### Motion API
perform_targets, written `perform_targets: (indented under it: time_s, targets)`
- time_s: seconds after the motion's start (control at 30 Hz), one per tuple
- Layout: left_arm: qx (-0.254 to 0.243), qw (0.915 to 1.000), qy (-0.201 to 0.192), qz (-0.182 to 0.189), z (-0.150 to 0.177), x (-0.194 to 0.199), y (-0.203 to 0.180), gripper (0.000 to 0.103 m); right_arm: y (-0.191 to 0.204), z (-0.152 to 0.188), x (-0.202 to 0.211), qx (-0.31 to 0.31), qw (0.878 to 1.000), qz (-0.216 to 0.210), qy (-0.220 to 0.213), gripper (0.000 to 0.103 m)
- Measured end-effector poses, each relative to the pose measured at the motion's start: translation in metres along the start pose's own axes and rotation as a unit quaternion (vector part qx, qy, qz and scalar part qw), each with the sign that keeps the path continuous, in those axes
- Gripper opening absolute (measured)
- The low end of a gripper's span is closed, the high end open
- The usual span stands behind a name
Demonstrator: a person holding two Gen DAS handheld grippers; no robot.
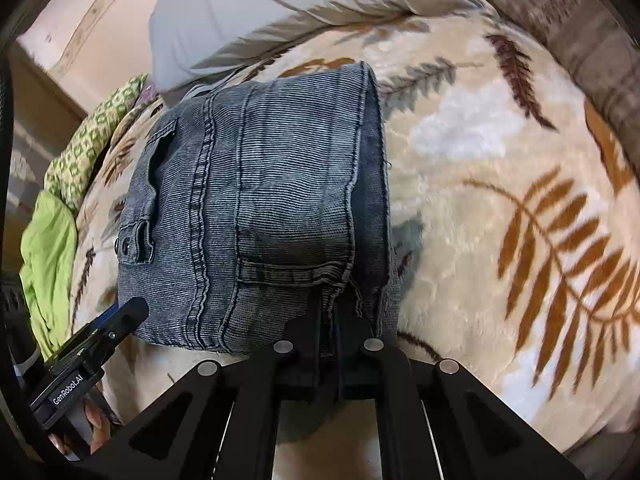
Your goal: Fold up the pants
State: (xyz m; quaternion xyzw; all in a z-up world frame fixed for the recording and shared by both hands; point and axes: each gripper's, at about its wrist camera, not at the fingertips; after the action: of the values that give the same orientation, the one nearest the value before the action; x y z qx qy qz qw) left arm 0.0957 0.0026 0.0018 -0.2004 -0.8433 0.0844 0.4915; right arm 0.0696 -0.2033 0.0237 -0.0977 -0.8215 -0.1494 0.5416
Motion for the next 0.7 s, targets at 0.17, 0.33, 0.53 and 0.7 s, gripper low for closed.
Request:
perform_targets:
  time_s: [0.17,0.33,0.53,0.7]
  targets:
    - [0.024,0.9993,-0.017,0.023,-0.004,0.032,0.007,0.052,-0.008,0.009,0.04,-0.018,0.998,-0.042,-0.047,0.053]
    - [0.047,0.9974,-0.026,0.048,-0.018,0.061,0.018,0.057,-0.019,-0.006,0.065,-0.044,0.995,-0.068,-0.066,0.077]
    - [0.073,0.9957,0.017,0.054,-0.059,0.035,0.032,0.057,-0.017,-0.057,0.042,-0.043,0.997,-0.057,-0.03,0.075]
    - [0.08,0.9947,0.025,0.06,-0.08,0.005,0.042,0.056,-0.04,-0.064,0.023,-0.078,0.992,-0.055,-0.079,0.075]
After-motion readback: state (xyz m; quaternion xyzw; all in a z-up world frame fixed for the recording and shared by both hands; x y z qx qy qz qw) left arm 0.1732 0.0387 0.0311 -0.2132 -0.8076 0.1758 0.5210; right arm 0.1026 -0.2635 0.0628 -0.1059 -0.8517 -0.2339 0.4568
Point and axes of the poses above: each gripper's, at about its wrist camera, not at the fingertips, and x roughly against the way its jaws point, y to its left, z to its underside, and after that the axes turned 2 degrees about z, right-handed
